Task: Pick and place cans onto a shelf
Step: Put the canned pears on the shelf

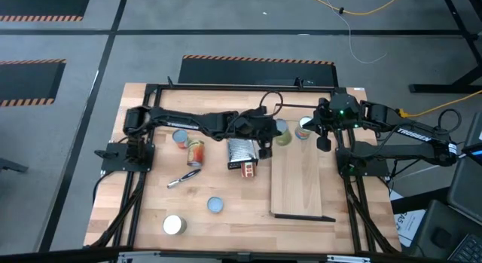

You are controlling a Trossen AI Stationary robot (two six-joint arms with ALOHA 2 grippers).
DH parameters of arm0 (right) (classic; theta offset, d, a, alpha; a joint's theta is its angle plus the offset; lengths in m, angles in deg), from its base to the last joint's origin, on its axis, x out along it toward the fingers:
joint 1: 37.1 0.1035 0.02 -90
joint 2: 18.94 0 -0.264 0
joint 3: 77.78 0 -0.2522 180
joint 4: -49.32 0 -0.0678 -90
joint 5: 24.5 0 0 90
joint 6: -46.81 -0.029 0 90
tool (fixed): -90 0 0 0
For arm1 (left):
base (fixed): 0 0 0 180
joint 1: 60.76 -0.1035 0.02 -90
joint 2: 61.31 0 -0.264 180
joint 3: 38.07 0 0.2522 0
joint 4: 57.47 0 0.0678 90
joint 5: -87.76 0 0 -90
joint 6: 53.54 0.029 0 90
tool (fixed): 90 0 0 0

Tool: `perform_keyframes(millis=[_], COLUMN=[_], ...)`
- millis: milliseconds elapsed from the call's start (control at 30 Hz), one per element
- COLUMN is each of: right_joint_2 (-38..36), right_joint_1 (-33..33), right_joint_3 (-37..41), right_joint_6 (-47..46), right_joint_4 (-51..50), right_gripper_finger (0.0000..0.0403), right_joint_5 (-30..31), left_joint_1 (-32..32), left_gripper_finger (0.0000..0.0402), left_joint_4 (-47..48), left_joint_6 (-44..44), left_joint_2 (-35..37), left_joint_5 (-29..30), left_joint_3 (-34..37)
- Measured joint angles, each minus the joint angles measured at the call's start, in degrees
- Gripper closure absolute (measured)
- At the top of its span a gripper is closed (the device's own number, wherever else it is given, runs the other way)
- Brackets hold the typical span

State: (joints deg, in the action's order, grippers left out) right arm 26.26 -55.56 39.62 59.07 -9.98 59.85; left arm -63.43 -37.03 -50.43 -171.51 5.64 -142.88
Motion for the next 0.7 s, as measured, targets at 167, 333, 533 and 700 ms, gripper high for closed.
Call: perform_keyframes(millis=[167, 333, 533, 700], right_joint_2=[0.5, 1.0, 1.8, 3.5], right_joint_1=[0.0, 0.3, 0.3, 0.3], right_joint_3=[0.0, 0.0, 0.0, 0.0], right_joint_6=[0.0, 0.0, 0.0, 0.0], right_joint_4=[0.2, 0.2, 1.2, 3.6], right_gripper_finger=[0.0372, 0.0372, 0.0372, 0.0372], right_joint_5=[-0.1, -0.5, -2.1, -3.1], left_joint_1=[-0.9, -1.8, -2.6, -2.7], left_gripper_finger=[0.0401, 0.0401, 0.0401, 0.0401], left_joint_4=[-1.2, -2.1, -2.9, -3.4], left_joint_6=[0.2, 0.4, 0.6, 0.5], left_joint_2=[-3.1, -5.8, -6.9, -6.9], left_joint_5=[-0.1, 0.0, -0.5, -1.5], left_joint_3=[0.1, 0.1, 0.1, 0.1])
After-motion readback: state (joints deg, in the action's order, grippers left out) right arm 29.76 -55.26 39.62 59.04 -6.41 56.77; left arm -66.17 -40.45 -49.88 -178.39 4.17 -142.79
